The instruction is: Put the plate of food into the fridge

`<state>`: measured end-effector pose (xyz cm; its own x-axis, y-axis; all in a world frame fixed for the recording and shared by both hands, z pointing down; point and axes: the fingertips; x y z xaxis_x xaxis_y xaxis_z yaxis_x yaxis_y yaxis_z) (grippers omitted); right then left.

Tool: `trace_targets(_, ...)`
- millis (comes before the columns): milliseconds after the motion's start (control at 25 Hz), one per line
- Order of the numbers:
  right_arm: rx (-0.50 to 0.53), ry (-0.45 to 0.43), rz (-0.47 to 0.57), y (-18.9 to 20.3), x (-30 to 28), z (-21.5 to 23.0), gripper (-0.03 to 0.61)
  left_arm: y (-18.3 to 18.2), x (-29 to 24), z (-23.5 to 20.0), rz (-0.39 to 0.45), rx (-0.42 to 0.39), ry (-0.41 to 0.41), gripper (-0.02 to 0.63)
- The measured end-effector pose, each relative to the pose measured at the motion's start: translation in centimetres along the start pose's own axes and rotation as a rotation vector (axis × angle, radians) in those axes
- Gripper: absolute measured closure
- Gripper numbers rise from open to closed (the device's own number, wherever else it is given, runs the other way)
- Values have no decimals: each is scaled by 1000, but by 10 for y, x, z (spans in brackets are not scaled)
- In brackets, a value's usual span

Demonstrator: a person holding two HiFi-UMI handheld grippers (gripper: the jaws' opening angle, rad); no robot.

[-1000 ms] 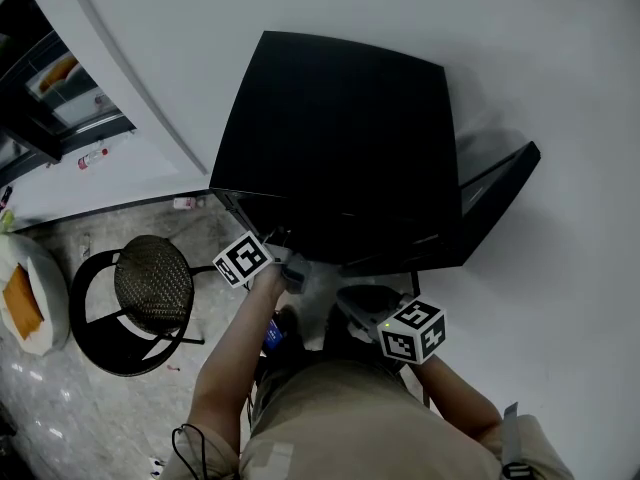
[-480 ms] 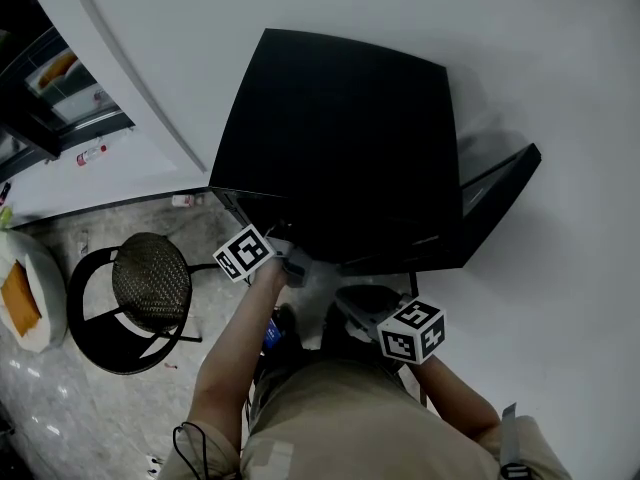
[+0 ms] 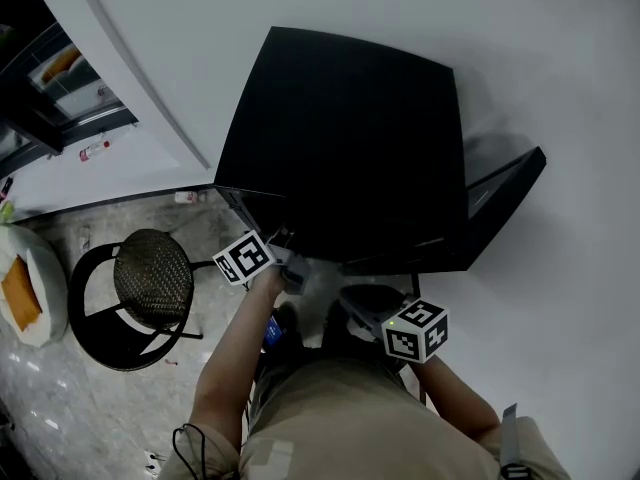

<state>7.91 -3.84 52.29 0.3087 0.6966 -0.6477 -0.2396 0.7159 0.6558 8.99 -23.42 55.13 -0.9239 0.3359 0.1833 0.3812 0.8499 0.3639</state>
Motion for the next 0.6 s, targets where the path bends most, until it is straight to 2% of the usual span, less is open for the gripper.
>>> trace_targets(200,3,-5,-5,0,-2,-2,557,10,1,-12,-52,-8,-60,471)
trace_targets(600,-9,10,-6,3,1,0,557,7,-7,-15,-57,-28,-65,471)
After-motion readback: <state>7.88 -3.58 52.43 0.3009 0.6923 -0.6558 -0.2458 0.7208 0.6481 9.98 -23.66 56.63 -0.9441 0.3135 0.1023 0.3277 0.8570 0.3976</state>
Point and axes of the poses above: the fingertips, and each gripper's own axes: x backward along the fingers, z to its right, y out of its underside, and after that the axes turned 12 degrees about y, right-handed
